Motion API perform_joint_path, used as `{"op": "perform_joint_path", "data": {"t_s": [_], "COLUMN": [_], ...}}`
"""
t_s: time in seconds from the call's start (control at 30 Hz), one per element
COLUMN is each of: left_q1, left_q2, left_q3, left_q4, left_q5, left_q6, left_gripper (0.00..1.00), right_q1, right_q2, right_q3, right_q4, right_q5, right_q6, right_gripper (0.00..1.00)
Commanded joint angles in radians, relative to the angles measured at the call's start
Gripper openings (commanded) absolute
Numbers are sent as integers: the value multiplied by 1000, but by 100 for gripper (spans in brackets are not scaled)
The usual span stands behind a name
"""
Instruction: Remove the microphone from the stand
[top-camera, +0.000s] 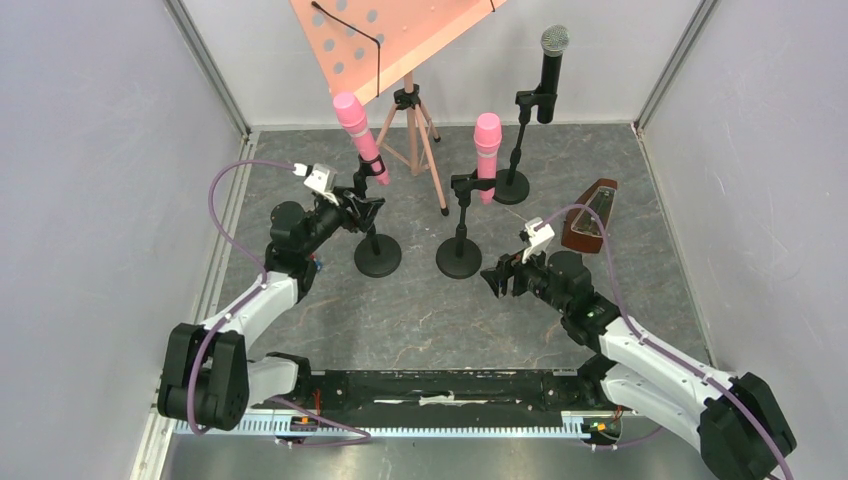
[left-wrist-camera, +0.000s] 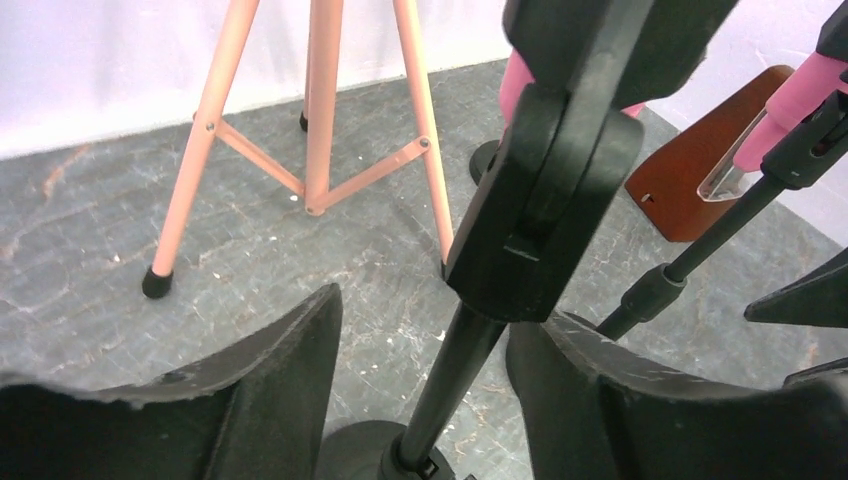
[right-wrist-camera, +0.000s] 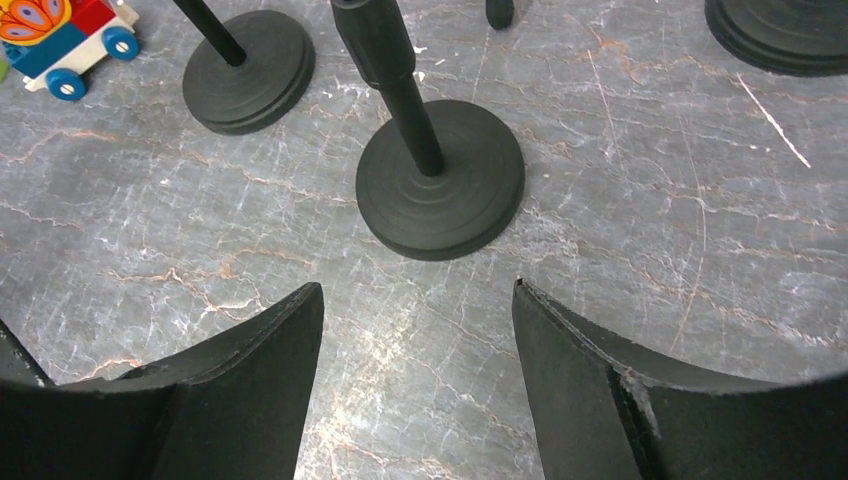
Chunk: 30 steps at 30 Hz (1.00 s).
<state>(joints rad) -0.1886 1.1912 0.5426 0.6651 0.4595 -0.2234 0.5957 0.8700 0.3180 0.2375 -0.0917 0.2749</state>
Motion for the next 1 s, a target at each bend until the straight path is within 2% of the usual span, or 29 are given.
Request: {"op": "perform_joint_path", "data": {"t_s": [0.0,0.03,0.1,0.13,0.2,0.37,0.53,0.6,0.67,0.8,0.97], "left_q1": [-3,-3,-3,-3,-3,-10,-81,-160,-270,-499,-725], "left_q2": [13,11,12,13,10,-27,-114,-169,-217,-289,-318], "left_q3": [14,14,12,13,14,9,-4,-17,-28,-41,16], "left_q4": [118,111,105,103,107,85,-15,-68,-118,-217,-430], "left_q5": [34,31,30,28,31,36,-22,-118,-239,-601,-1028], "left_q6": [69,72,78,78,70,65,64,70,87,65,-67], "left_gripper": [62,62,51,50,35,28,9,2,2,2,2], "right_q1": [6,6,6,7,7,7,6,6,7,7,22], "right_q2": [-35,-41,-52,-58,-69,-95,-115,-112,-102,-77,-45], "right_q3": [20,17,11,8,2,-10,-19,-22,-23,-19,-41], "right_q4": [-29,-33,-44,-47,-53,-79,-76,-63,-48,-8,103], "right_q5": [46,53,66,70,74,86,77,59,41,-2,-88], "right_q6": [-10,-6,8,14,19,23,49,65,92,184,344], "right_gripper": [75,75,75,75,75,75,74,74,73,72,71]}}
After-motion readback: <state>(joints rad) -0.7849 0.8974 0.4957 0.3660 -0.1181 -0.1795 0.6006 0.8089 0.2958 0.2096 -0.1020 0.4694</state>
